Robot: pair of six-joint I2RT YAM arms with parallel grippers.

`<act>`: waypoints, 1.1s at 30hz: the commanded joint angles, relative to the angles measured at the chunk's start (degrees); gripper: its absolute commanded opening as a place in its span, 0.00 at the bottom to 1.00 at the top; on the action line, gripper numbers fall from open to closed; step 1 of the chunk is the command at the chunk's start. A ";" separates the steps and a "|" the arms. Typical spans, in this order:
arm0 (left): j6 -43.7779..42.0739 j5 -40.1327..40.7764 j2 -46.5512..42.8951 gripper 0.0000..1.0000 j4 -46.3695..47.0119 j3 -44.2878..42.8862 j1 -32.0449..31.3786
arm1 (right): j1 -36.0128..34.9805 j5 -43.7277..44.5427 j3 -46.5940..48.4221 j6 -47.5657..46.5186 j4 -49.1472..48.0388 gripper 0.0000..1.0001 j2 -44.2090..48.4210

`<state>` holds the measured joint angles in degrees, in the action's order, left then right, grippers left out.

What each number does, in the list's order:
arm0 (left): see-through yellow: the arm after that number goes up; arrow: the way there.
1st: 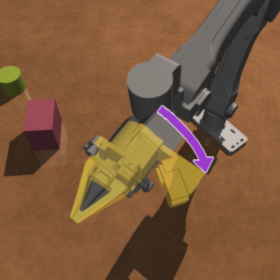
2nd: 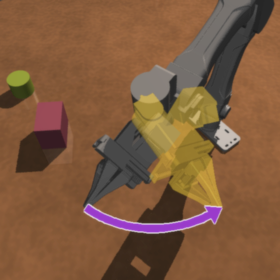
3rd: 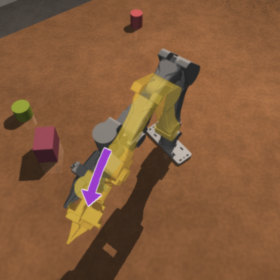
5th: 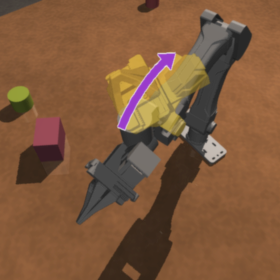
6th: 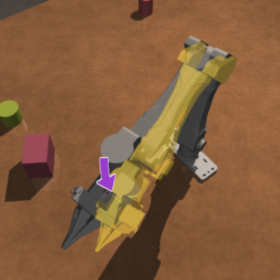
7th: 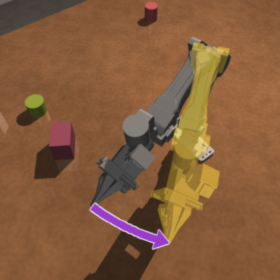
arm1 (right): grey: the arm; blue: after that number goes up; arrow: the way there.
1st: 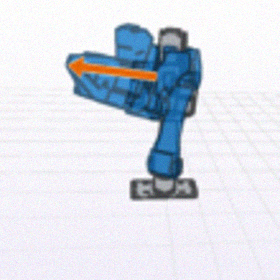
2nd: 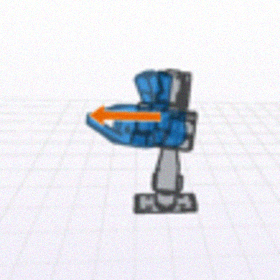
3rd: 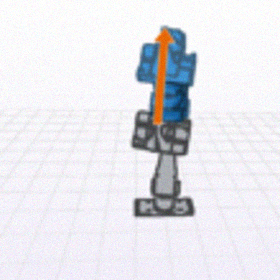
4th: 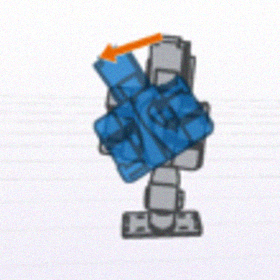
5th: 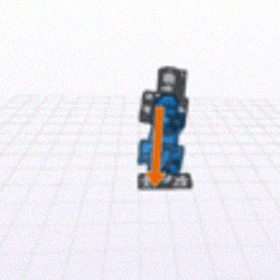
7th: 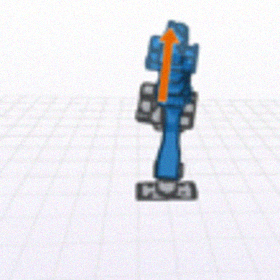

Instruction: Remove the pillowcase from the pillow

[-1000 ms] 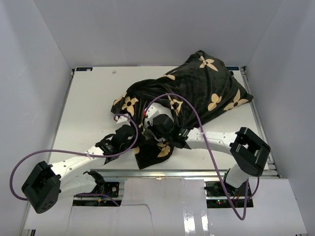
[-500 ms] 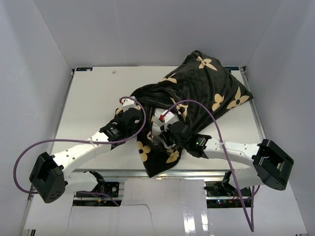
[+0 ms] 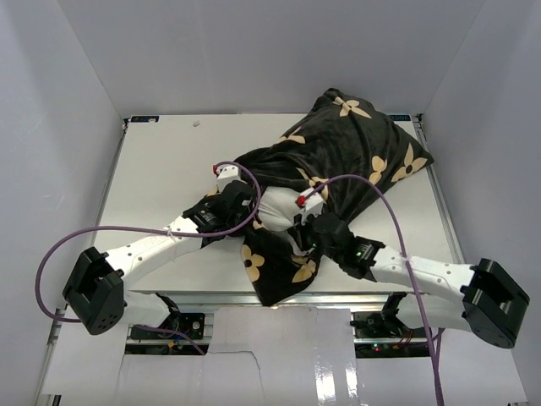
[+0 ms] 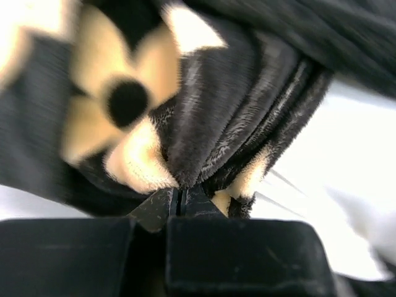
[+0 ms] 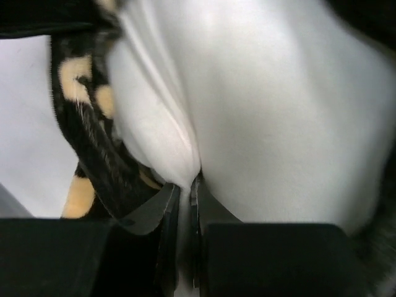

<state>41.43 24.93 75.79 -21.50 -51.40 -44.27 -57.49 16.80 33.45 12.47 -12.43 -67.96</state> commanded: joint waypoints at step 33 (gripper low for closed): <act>-1.08 -4.00 1.55 0.00 2.33 7.11 20.27 | 18.30 -0.35 14.71 -1.48 18.05 0.08 24.55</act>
<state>44.47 17.39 76.12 -16.67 -43.09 -26.35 -40.82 14.17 43.97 12.93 10.24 -43.83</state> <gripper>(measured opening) 0.026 0.119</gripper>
